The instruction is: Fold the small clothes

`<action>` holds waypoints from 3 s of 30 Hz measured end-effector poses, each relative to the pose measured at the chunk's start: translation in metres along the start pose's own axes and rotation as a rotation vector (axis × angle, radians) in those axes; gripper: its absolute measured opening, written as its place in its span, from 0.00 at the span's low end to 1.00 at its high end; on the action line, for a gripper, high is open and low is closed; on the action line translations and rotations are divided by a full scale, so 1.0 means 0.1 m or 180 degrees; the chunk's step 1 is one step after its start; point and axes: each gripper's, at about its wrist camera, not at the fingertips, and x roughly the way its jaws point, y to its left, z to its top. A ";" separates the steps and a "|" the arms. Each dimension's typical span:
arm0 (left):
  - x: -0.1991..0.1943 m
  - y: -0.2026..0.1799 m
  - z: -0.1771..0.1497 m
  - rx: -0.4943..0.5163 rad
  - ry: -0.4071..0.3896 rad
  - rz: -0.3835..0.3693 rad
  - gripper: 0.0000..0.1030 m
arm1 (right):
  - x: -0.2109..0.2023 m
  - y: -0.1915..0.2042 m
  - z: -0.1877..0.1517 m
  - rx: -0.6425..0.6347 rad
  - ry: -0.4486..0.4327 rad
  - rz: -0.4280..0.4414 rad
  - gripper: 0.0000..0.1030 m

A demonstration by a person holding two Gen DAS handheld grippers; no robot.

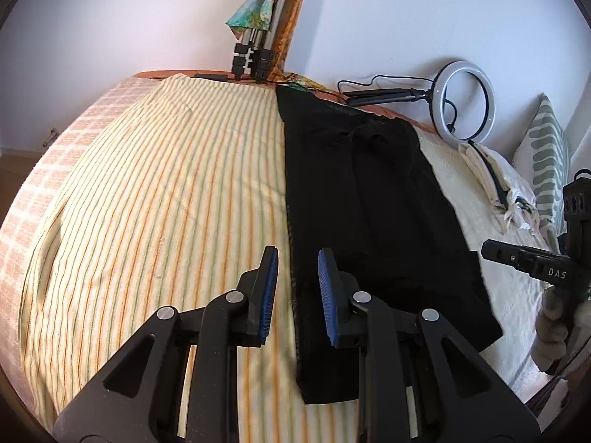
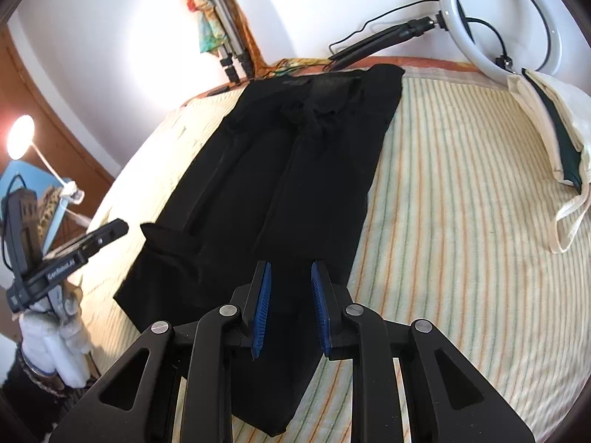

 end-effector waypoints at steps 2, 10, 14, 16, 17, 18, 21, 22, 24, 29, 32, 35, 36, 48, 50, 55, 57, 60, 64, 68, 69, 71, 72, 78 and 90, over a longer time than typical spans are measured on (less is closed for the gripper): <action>-0.02 -0.03 0.07 -0.0004 0.0038 -0.0079 0.21 | -0.05 -0.04 0.05 0.0021 -0.0018 -0.0005 0.22; 0.14 -0.12 0.67 0.0308 0.0056 -0.0095 0.32 | -0.09 -0.40 0.41 0.0439 -0.0035 0.0047 0.31; 0.37 -0.01 1.02 0.0319 0.0101 -0.0041 0.32 | -0.03 -0.60 0.69 0.0440 -0.0125 -0.0125 0.31; 0.49 0.04 1.16 0.0295 0.0102 -0.0055 0.32 | 0.07 -0.71 0.87 0.0443 -0.0120 -0.0131 0.31; 0.57 0.06 1.24 0.0299 0.0108 -0.0058 0.32 | 0.11 -0.75 0.93 0.0429 -0.0121 -0.0133 0.31; 0.64 0.08 1.30 0.0308 0.0111 -0.0048 0.32 | 0.16 -0.77 1.01 0.0401 -0.0127 -0.0151 0.31; 0.90 0.12 1.49 0.0327 0.0131 -0.0008 0.32 | 0.37 -0.82 1.27 0.0306 -0.0157 -0.0132 0.30; 1.00 0.14 1.55 0.0313 0.0156 0.0006 0.32 | 0.45 -0.84 1.35 0.0297 -0.0154 -0.0122 0.29; 1.18 0.18 1.64 0.0290 0.0195 0.0018 0.32 | 0.63 -0.89 1.49 0.0278 -0.0139 -0.0172 0.28; 1.53 0.22 1.79 0.0308 0.0266 0.0061 0.32 | 1.00 -1.05 1.81 0.0368 -0.0085 -0.0099 0.28; 1.68 0.23 1.83 0.0346 0.0298 0.0068 0.32 | 1.12 -1.11 1.98 0.0459 -0.0066 0.0052 0.28; 1.79 0.23 1.85 0.0420 0.0315 0.0098 0.32 | 1.24 -1.01 2.13 0.0283 0.0045 -0.0070 0.28; 1.82 0.24 1.86 0.0426 0.0322 0.0111 0.32 | 1.29 -0.97 2.15 0.0226 0.0113 -0.0167 0.28; 2.11 0.26 2.11 0.0475 0.0314 0.0096 0.32 | 1.63 -1.10 2.29 0.0382 0.0111 0.0083 0.28; 2.16 0.29 2.19 0.0453 0.0310 0.0090 0.32 | 1.47 -1.20 2.28 0.0372 -0.0063 0.0154 0.28; 2.37 0.32 2.33 0.0373 0.0364 0.0114 0.32 | 1.26 -1.54 2.19 0.0508 -0.0149 -0.0026 0.28; 2.47 0.29 2.35 0.0389 0.0405 0.0118 0.32 | 1.31 -1.61 2.17 0.0527 -0.0081 -0.0079 0.28; 2.56 0.18 2.34 0.0500 0.0394 0.0171 0.32 | 1.43 -1.61 2.16 0.0533 -0.0026 -0.0098 0.28; 2.62 0.02 2.33 0.0702 0.0347 0.0330 0.32 | 1.55 -1.49 2.22 0.0423 -0.0053 -0.0127 0.25; 2.64 -0.10 2.31 0.0855 0.0297 0.0381 0.04 | 1.64 -1.35 2.26 0.0283 -0.0054 -0.0155 0.08; 2.63 -0.13 2.30 0.0897 0.0278 0.0420 0.03 | 1.63 -1.33 2.27 0.0288 -0.0051 -0.0152 0.06; 2.58 -0.16 2.29 0.0891 0.0243 0.0385 0.02 | 1.59 -1.30 2.27 0.0294 -0.0117 -0.0182 0.04; 2.54 -0.17 2.29 0.0851 0.0223 0.0332 0.02 | 1.53 -1.31 2.26 0.0293 -0.0156 -0.0161 0.03; 2.12 -0.27 2.27 0.0797 0.0054 0.0172 0.02 | 1.12 -1.21 2.24 0.0229 -0.0356 -0.0127 0.02; 1.02 -0.44 1.90 0.0960 -0.0141 0.0066 0.02 | 0.20 -0.63 1.82 -0.0132 -0.0478 -0.0119 0.02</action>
